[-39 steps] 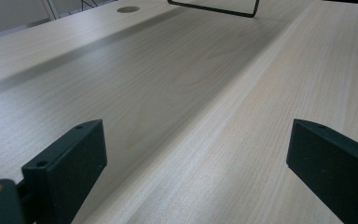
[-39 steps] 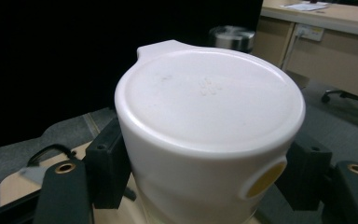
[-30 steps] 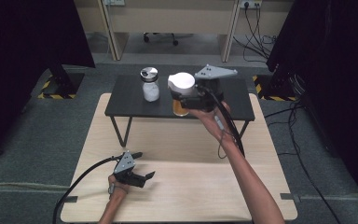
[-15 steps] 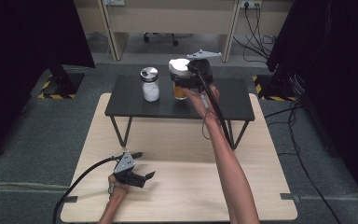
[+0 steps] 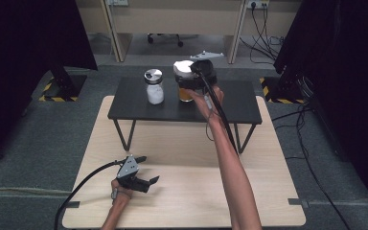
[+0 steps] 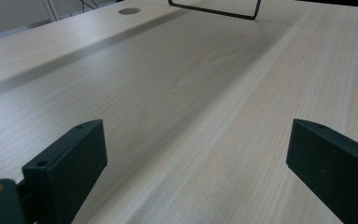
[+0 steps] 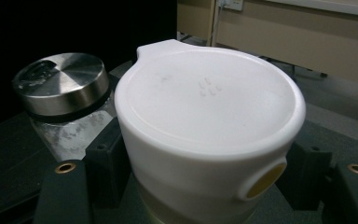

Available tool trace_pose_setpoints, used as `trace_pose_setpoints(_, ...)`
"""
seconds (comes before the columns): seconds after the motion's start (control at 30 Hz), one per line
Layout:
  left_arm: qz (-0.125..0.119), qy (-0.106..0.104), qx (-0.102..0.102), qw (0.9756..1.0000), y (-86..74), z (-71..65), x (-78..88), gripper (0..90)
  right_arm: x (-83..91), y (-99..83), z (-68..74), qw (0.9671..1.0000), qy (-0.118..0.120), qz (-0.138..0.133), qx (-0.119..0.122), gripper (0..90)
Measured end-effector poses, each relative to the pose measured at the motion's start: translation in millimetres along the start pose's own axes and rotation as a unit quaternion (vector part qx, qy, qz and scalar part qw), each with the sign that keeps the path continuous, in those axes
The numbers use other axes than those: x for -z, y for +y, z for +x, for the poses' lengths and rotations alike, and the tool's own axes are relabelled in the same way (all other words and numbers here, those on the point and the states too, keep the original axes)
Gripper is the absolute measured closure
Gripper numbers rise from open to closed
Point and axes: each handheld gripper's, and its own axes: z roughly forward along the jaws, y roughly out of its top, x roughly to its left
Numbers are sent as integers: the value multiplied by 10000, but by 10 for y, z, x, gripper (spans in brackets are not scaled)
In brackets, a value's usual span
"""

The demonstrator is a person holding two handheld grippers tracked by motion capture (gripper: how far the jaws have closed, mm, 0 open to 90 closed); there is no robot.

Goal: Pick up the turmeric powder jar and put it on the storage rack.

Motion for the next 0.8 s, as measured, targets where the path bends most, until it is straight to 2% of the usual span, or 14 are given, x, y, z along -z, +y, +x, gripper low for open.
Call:
trace_pose_setpoints(0.1, 4, 0, 14, 10000, 2, 5, -1, 42, -31, -52, -23, 10000, 17, -44, -26, 305)
trace_pose_setpoints(0.2, -1, -2, 8, 10000, 0, 4, -1, 42, -33, -49, -12, 10000, 18, -36, 67, 303)
trace_pose_setpoints(0.27, 2, 1, 10, 10000, 1, 4, -1, 42, -33, -41, -16, 10000, 24, -15, 25, 297)
trace_pose_setpoints(0.3, -3, 5, 5, 10000, 0, 0, -1, 42, -36, -30, -51, 10000, 88, 13, -40, 257)
trace_pose_setpoints(0.33, -2, 4, 3, 10000, 0, 0, 0, 42, -46, 4, -72, 9999, 114, 96, -76, 173)
trace_pose_setpoints(0.43, -1, 1, 8, 10000, 0, 1, -1, 42, -34, 57, -106, 9995, 164, 202, -153, 83)
trace_pose_setpoints(0.5, -2, 4, 8, 10000, -1, -1, -1, 42, 1, 68, -188, 9990, 371, 210, -144, 43)
trace_pose_setpoints(0.53, -4, 4, 0, 10000, -1, -2, 0, 42, 25, 80, -220, 9986, 474, 227, -90, 40)
trace_pose_setpoints(0.57, -2, 2, 6, 10000, 0, 0, 0, 42, 55, 94, -209, 9986, 466, 245, 2, 38)
trace_pose_setpoints(0.6, 0, 2, 9, 10000, 0, 0, -1, 42, 109, 131, -160, 9987, 357, 334, 173, 37)
trace_pose_setpoints(0.7, -7, 6, 6, 10000, -2, -3, -1, 42, 198, 192, -113, 9975, 308, 503, 392, 36)
trace_pose_setpoints(0.8, -2, 12, 11, 10000, -1, -5, -1, 42, 315, 220, -119, 9967, 407, 528, 473, 12)
